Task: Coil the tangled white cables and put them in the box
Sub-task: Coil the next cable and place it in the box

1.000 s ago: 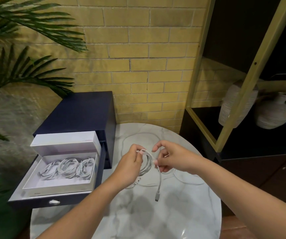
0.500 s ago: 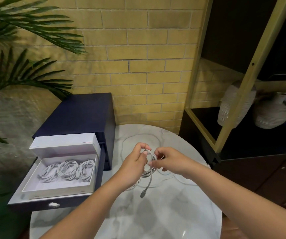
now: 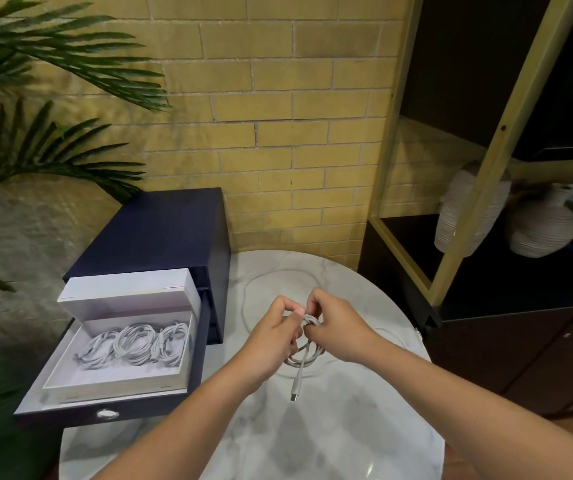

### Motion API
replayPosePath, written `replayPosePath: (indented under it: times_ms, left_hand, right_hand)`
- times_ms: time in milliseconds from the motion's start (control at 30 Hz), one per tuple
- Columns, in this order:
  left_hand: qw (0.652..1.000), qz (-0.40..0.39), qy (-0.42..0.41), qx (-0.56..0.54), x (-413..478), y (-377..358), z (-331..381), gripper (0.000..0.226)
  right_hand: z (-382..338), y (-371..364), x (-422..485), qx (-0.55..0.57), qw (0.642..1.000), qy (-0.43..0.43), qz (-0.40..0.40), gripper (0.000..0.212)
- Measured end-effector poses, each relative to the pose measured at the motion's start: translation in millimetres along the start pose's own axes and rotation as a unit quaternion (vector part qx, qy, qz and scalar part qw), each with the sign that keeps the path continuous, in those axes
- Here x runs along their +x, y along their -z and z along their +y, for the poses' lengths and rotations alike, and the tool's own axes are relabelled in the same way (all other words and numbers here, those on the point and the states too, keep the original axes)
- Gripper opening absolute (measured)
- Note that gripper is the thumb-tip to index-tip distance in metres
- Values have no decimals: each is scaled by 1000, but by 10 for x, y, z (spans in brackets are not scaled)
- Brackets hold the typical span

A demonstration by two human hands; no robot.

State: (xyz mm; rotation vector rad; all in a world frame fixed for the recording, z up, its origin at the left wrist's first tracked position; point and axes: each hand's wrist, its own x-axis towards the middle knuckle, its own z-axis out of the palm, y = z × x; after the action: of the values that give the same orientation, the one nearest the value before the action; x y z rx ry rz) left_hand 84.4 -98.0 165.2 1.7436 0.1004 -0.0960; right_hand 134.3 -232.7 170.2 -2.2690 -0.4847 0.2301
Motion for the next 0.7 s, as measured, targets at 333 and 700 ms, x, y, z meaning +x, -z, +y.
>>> replayPosePath:
  times_ms: [333, 700]
  left_hand:
    - [1000, 25, -16, -2, -12, 23, 3, 15]
    - [996, 42, -14, -82, -35, 61, 60, 8]
  right_hand:
    - [40, 15, -24, 150, 988, -38, -17, 18]
    - [25, 157, -66, 450, 874, -130, -134, 11]
